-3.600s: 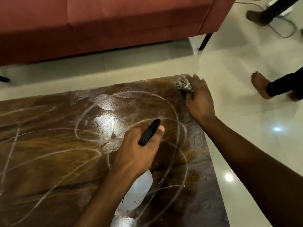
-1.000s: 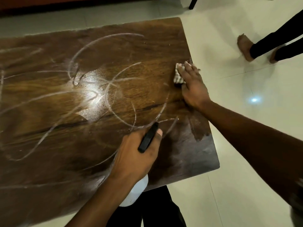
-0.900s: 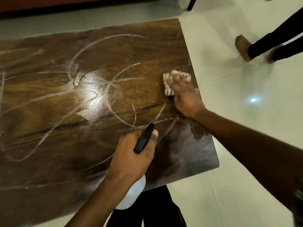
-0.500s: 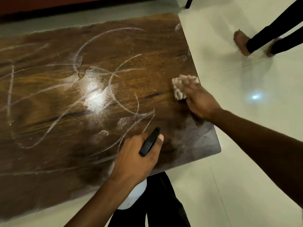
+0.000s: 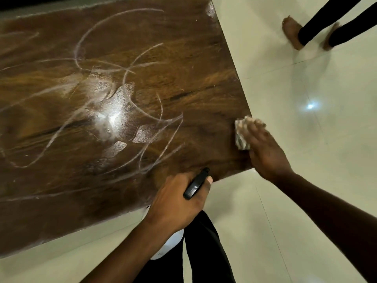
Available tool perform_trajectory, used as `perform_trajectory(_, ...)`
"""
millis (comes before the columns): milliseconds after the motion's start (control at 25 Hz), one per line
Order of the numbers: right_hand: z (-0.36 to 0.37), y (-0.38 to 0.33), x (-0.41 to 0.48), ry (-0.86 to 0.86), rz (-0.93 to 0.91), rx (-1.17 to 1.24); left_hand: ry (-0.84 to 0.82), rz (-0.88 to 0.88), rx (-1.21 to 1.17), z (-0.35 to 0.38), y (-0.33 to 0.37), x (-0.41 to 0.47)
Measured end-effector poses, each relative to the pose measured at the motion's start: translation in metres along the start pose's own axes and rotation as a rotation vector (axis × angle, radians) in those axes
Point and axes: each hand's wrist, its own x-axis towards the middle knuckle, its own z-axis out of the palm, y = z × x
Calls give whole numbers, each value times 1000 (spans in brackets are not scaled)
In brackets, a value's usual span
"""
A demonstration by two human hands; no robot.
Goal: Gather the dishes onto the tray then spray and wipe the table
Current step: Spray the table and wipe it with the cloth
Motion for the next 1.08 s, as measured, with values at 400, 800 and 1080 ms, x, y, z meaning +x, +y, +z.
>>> perform_trajectory(400, 33, -42, -84, -33, 8, 46, 52, 76, 33, 16, 12, 2)
perform_trajectory(800, 63, -131, -88, -75, 17, 87, 38, -47, -128, -5, 1, 0)
perform_trajectory(1080, 60, -116, 5, 229, 604, 192, 128, -149, -260, -39, -42, -28)
